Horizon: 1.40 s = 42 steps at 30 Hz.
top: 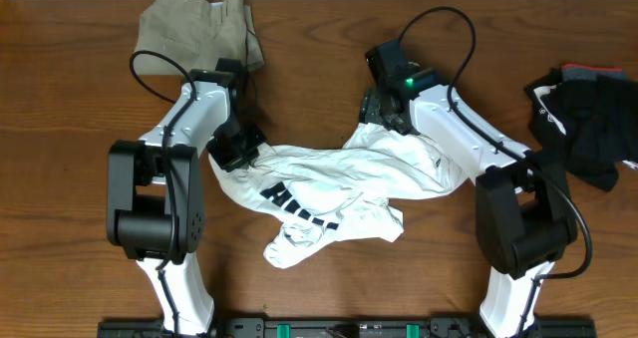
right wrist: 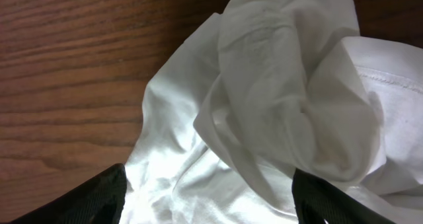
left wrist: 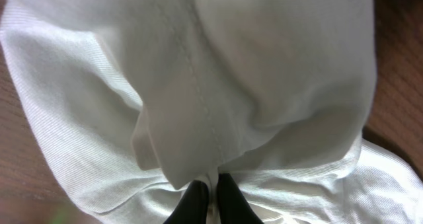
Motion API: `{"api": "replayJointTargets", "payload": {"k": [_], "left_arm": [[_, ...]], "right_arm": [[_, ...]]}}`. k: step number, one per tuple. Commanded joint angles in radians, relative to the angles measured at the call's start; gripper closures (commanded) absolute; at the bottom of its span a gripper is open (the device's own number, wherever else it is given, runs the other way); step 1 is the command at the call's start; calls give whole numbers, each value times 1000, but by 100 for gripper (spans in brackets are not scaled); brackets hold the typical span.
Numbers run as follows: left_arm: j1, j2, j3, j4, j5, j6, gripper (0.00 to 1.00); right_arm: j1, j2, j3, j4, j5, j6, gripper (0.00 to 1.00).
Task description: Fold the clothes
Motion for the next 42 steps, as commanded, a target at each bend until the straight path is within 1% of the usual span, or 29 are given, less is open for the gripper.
{"api": "replayJointTargets", "payload": {"k": [1,9,11,13,16,18,20,21,22,23,30,35,42], "left_arm": [[2,-4,-2,-1,-12,7,94],[2,-4,-2,-1,-12,7,94],[2,-4,-2,-1,-11,7,94],[2,-4,-2,-2,-12,7,94],[2,-4,-2,-1,-12,13,94],[2,-4,-2,0,-12,14,94],[2,-4,-2,4,-11,26,94],[2,-4,-2,5,-12,34,94],[1,-5,-2,7,-12,51,94],[1,-7,-2,7,-11,60,94],[1,-82,-1,7,-10,105,94],[1,-216,-1,-13,3,111,94],[1,-446,-1,-40,72,112,94]], "right_arm": [[-13,23,8,1,26,-21,21],[-21,91,7,53,-3,-21,23],[-21,110,7,76,-13,-21,24],[-21,118,7,88,-14,-20,27],[-23,114,10,92,4,-20,48],[-27,113,18,90,11,-21,60],[-35,113,29,81,10,-20,79],[-40,113,34,74,10,-20,86],[-46,111,39,66,10,-21,96],[-52,109,44,55,10,-20,99],[-105,27,74,-3,10,-21,99],[-140,-110,75,-42,10,-27,99],[-174,-299,75,-125,10,-36,99]]}}
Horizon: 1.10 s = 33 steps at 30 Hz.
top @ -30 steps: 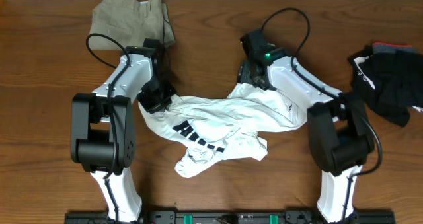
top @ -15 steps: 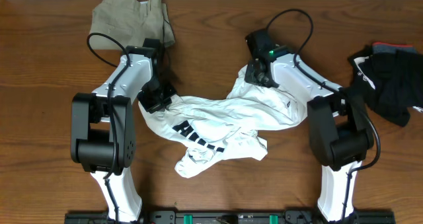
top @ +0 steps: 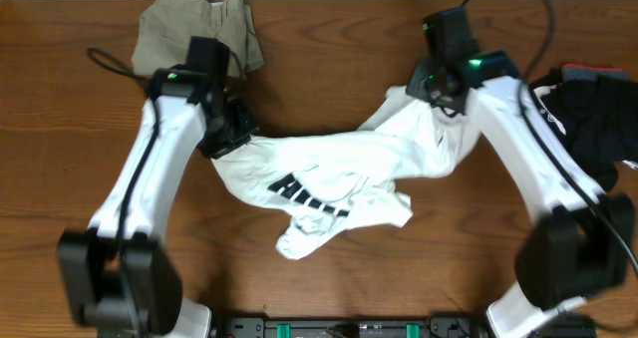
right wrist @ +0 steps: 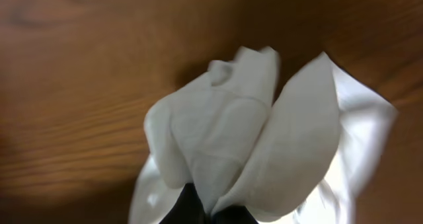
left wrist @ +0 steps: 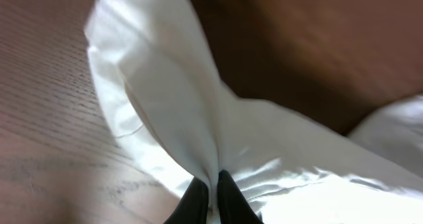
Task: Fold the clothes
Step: 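Pull the grippers apart to stretch the shirt horizontally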
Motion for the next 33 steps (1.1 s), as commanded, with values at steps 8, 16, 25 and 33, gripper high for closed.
{"api": "replayJointTargets", "payload": {"k": [8,16,25,33], "left_arm": [[2,-330,2,-62,40,13,94],[2,-520,2,-102,65,14,94],[2,-615,2,-123,65,13,94],[2,-596,2,-141,62,14,94]], "right_arm": [[-47,-273,24,-128,19,-31,99],[-120,-366,24,-238,78,-31,94],[-285,-303,23,-266,161,-51,99],[-371,-190,23,-270,66,-177,52]]}}
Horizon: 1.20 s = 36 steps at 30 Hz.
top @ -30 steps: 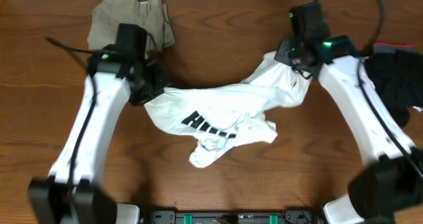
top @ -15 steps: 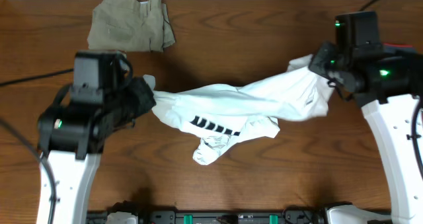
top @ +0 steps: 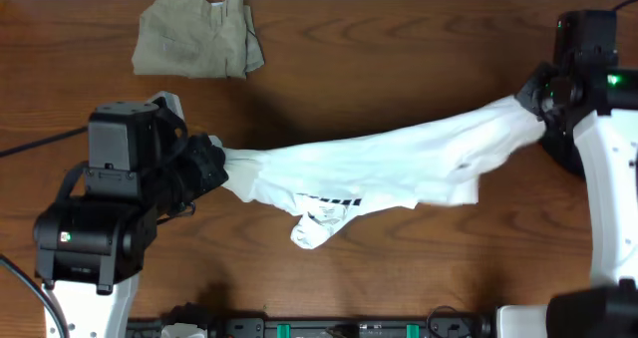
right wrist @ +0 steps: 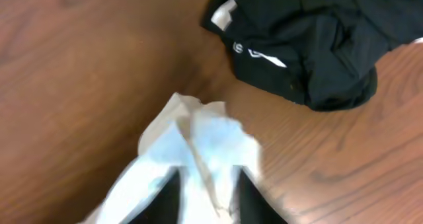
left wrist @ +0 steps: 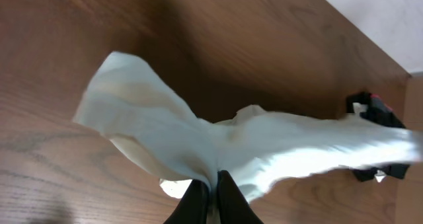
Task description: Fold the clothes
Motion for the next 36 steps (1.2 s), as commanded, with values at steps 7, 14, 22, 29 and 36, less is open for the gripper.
{"api": "replayJointTargets", "payload": {"k": [7,14,22,29,36], "left_arm": [[2,62,2,-1,-6,10,94],[2,134,2,-1,-88,16,94],[3,231,2,25,-309,-60,94],[70,321,2,60,-415,-112,94],[188,364,2,51,-415,-115,94]], "right_arm": [[-21,36,19,-92,-188,-114,34],[-8,34,5,-298,-394,-251,42],[48,34,-115,-307,-380,-298,44],[88,34,-315,-165,-394,-297,42],[141,34,-442,-6,-429,-270,42]]}}
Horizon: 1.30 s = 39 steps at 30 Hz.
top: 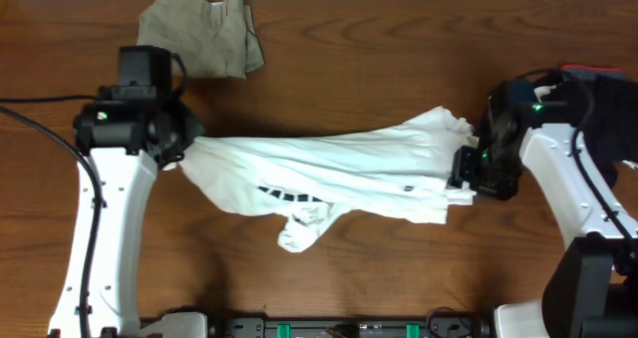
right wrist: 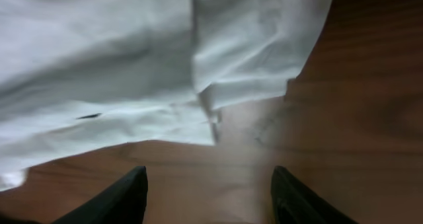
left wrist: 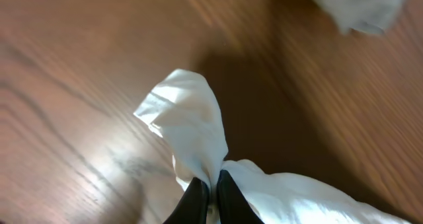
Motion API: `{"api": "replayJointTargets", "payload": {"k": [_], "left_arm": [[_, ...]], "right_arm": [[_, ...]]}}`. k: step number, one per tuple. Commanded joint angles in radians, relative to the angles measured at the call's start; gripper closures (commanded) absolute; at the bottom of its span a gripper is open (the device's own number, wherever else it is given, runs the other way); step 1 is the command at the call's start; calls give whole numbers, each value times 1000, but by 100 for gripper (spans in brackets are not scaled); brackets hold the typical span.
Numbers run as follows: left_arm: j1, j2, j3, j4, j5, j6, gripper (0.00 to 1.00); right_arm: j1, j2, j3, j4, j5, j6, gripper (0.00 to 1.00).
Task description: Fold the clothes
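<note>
A white T-shirt [top: 329,173] with black lettering lies stretched left to right across the table's middle. My left gripper [top: 184,144] is shut on its left end; in the left wrist view the fingers [left wrist: 210,196] pinch a fold of white cloth [left wrist: 192,118]. My right gripper [top: 477,173] stands open at the shirt's right end. In the right wrist view it [right wrist: 208,197] has bare wood between its fingers, and the shirt's edge [right wrist: 198,65] lies just ahead of them.
A folded khaki garment [top: 199,19] lies at the back left. A heap of black clothes [top: 608,99] sits at the right edge, behind my right arm. Brown wooden table [top: 349,59] all around.
My right gripper has let go of the shirt's right end and now stands open, lower and nearer the middle. My left gripper, still shut on the cloth, sits farther back. The shirt lies slacker.
First the shirt lay crumpled mid-table, my left gripper shut on it and my right open over it. Then both were shut on it, a little apart. Then they held it stretched wide. Now it lies spread out, the right end released.
</note>
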Motion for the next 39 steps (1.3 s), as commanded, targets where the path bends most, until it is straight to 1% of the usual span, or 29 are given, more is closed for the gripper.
{"api": "replayJointTargets", "payload": {"k": [1,7,15,22,27,31,36,39], "left_arm": [[52,5,3,-9,-42,-12,94],[116,5,3,-25,-42,-11,94],[128,5,3,-49,-42,-5,94],[128,5,3,-61,-42,-5,94],[128,5,3,-62,-42,-5,94],[127,5,3,-63,-42,-5,94],[128,5,3,-63,-42,-5,94],[127,5,3,-64,-41,-5,94]], "right_arm": [[39,-10,-27,42,-42,10,41],[143,-10,-58,152,-65,10,39],[270,-10,-126,299,-66,13,37],[276,-10,-178,361,17,35,35],[277,-10,-222,427,19,30,36],[277,-10,-260,507,17,28,36],[277,-10,-299,609,-35,27,35],[277,-10,-301,628,-69,28,36]]}}
